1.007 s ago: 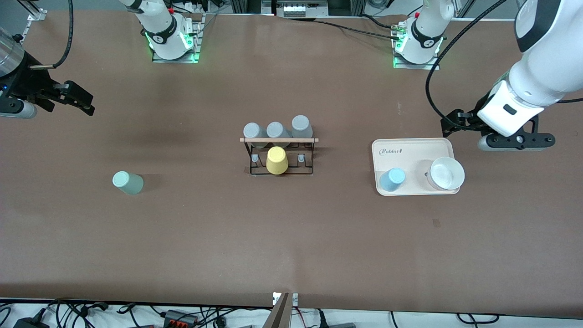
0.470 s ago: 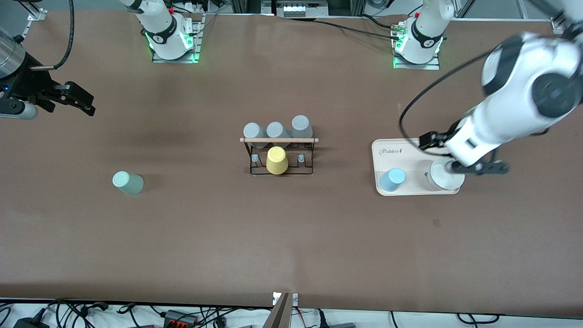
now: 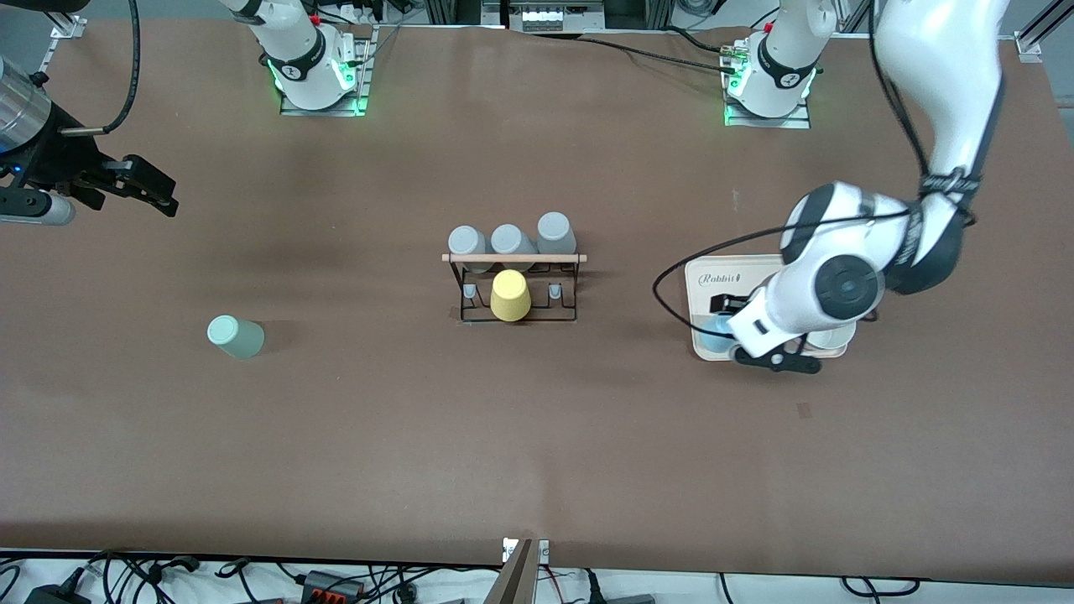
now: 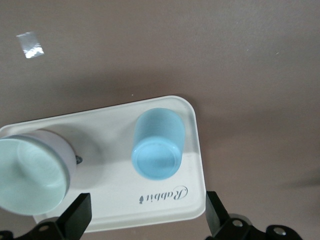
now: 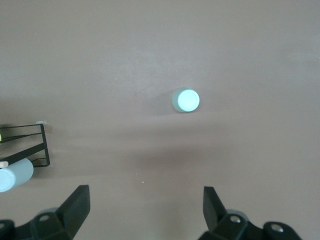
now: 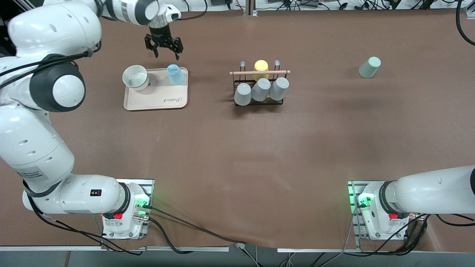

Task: Hang scattered cups on rack with three cups
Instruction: 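Grasp the blue cup with the left gripper while the right gripper reaches the teal cup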

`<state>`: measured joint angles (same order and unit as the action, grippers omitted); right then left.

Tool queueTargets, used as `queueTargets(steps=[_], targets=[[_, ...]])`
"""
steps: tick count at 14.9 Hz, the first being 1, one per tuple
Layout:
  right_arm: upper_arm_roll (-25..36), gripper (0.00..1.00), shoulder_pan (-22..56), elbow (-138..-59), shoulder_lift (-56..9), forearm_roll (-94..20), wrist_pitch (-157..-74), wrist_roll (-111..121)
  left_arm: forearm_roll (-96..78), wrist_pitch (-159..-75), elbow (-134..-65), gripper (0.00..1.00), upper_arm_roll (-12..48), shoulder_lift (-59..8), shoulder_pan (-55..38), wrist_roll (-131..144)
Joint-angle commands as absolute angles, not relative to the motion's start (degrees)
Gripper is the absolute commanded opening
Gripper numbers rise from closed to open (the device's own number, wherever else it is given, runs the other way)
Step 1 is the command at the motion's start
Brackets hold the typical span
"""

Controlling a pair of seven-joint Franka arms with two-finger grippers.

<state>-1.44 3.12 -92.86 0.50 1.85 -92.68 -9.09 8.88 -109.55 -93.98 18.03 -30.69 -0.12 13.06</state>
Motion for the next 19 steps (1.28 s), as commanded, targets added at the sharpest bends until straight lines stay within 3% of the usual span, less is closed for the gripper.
queueTargets(steps=[1, 7, 13, 14, 15, 16, 19], targets=[[-1.32, 1.0, 3.34, -92.55, 0.44, 2.2, -92.29, -8.79, 10.55, -113.19, -95.0, 1.0, 18.37, -32.08, 0.35, 13.27], [-1.32, 1.0, 3.08, -93.43, -2.28, 2.2, -92.46, -8.7, 10.46, -118.39, -97.91, 1.0, 18.37, -34.63, 0.44, 14.93], [-0.97, 1.0, 1.15, -93.78, -13.16, 4.66, -99.56, -8.26, 10.55, -122.15, -100.54, 1.0, 18.28, -34.54, 0.7, 16.35], [-0.97, 1.0, 0.36, -93.78, -15.18, 4.83, -101.32, -8.17, 10.55, -122.95, -101.16, 0.81, 18.28, -34.45, 1.14, 16.43], [-0.97, 1.0, -0.08, -94.13, -16.95, 5.44, -103.43, -6.96, 10.55, -123.05, -101.34, 0.5, 18.28, -34.37, 1.4, 16.44], [-0.97, 1.0, -0.78, -94.83, -18.62, 6.23, -105.88, -5.29, 10.55, -122.96, -101.16, 0.27, 18.28, -34.28, 1.49, 16.26], [-0.97, 1.0, -2.98, -99.04, -22.05, 6.42, -114.93, -1.25, 10.55, -121.3, -100.9, 0.01, 18.46, -32.71, 1.06, 15.91]])
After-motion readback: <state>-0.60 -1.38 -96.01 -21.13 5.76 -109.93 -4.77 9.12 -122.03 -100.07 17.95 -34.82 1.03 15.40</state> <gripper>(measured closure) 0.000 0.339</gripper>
